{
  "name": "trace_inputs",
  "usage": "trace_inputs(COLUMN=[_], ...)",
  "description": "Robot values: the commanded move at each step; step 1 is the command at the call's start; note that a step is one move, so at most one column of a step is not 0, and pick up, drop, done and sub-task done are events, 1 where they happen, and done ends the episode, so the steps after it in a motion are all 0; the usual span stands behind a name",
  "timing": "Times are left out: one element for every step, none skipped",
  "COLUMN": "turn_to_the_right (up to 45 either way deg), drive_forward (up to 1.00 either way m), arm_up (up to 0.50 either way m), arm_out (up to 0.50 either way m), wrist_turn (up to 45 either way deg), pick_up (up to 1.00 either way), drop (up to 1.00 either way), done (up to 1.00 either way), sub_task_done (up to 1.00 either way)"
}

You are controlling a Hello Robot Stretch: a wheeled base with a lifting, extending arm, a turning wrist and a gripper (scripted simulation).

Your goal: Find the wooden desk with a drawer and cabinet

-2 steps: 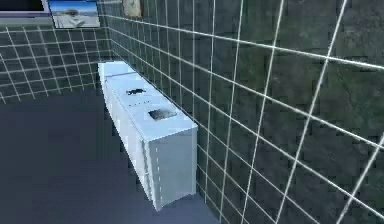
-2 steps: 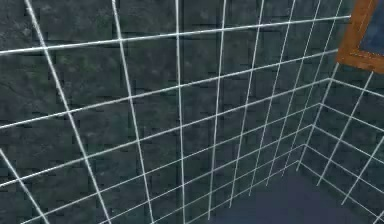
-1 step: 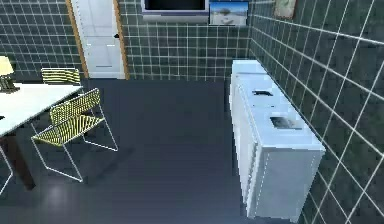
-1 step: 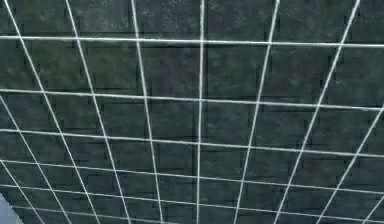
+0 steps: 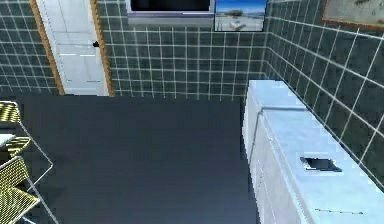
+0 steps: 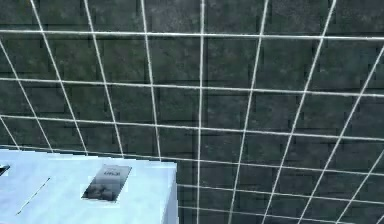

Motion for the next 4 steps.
trace_inputs(turn_to_the_right=[-3.0,0.0,-6.0,0.0], drive_forward=[0.00,1.00,0.00,0.10], arm_up=[0.00,0.00,0.00,0.00], arm_out=[0.00,0.00,0.00,0.00], wrist_turn=[0.0,0.0,0.0,0.0], pick_up=[0.00,0.00,0.00,0.00], drop=[0.00,0.00,0.00,0.00], done=[0.00,0.00,0.00,0.00], sub_task_done=[0.00,0.00,0.00,0.00])
